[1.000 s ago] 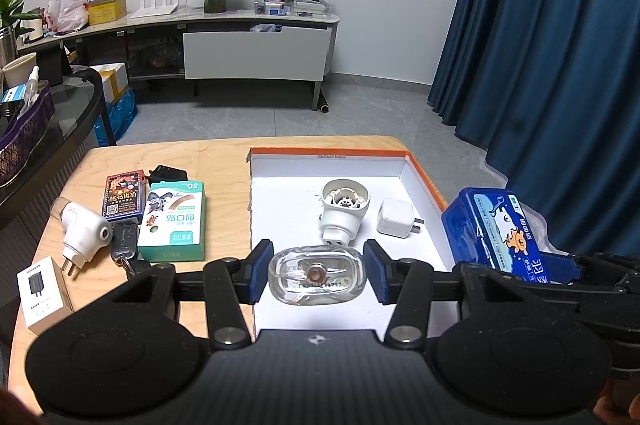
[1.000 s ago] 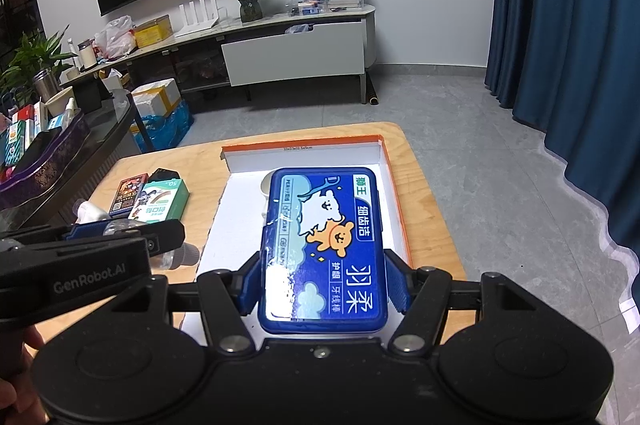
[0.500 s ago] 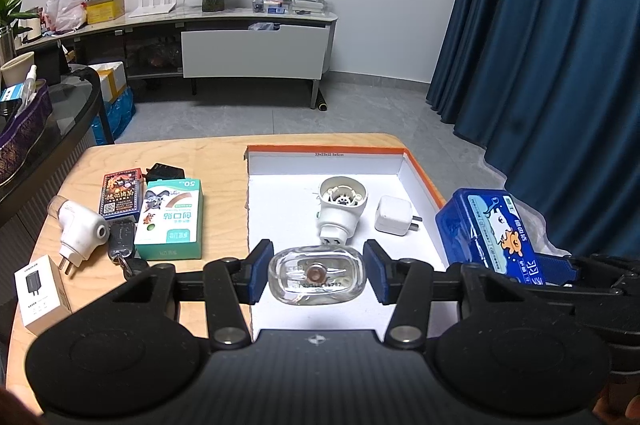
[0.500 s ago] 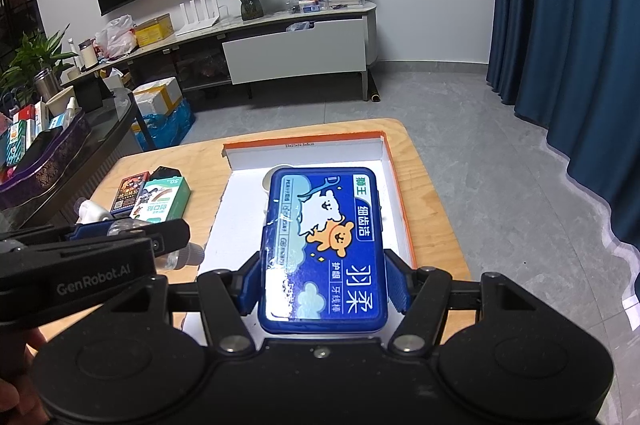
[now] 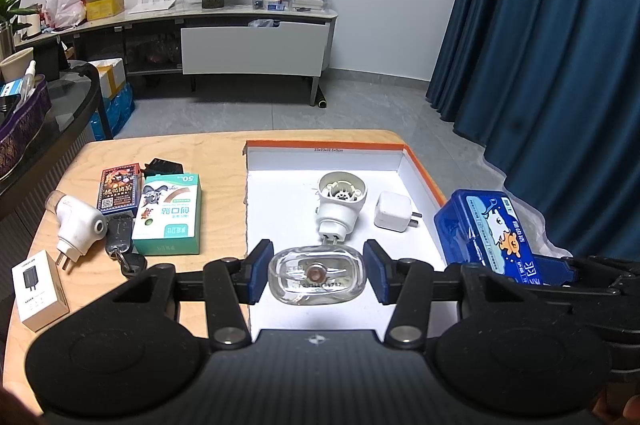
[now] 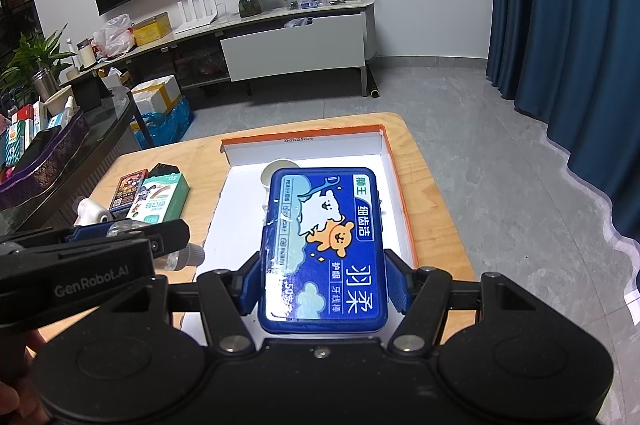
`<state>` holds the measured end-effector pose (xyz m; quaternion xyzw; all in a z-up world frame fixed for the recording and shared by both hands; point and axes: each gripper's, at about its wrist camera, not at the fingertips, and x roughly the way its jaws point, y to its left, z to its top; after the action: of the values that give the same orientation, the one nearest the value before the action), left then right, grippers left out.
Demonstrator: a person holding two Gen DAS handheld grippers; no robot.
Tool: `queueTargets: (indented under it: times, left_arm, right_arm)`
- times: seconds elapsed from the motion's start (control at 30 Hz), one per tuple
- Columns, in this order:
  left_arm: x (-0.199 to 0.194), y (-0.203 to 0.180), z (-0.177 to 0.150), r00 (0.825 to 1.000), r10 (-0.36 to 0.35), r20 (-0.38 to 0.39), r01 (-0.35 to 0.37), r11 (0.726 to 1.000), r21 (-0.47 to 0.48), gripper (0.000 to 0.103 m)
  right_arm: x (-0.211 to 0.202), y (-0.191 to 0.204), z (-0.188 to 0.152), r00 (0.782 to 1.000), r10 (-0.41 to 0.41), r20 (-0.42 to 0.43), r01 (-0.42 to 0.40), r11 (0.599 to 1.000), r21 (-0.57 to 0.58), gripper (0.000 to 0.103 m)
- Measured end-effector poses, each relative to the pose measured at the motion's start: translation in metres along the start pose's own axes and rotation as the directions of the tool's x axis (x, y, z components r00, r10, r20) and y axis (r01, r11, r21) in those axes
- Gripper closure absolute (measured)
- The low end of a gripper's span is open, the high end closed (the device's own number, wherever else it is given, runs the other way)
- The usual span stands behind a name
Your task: Organize rigid objects
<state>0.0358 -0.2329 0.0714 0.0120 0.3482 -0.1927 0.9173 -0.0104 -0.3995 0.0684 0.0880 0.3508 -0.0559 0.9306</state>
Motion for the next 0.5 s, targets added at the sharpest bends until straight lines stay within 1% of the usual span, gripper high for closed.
queueTargets:
  times: [0.5]
  left_arm:
    - [0.0024,0.0012,-0.0019,1.0,0.0,-0.009,0.0,1.0,-0.005,0.053]
  right_arm:
    - [0.0044,0.0012,-0.0021,1.0,-0.003,-0.009,0.003,1.0,0.002,0.03]
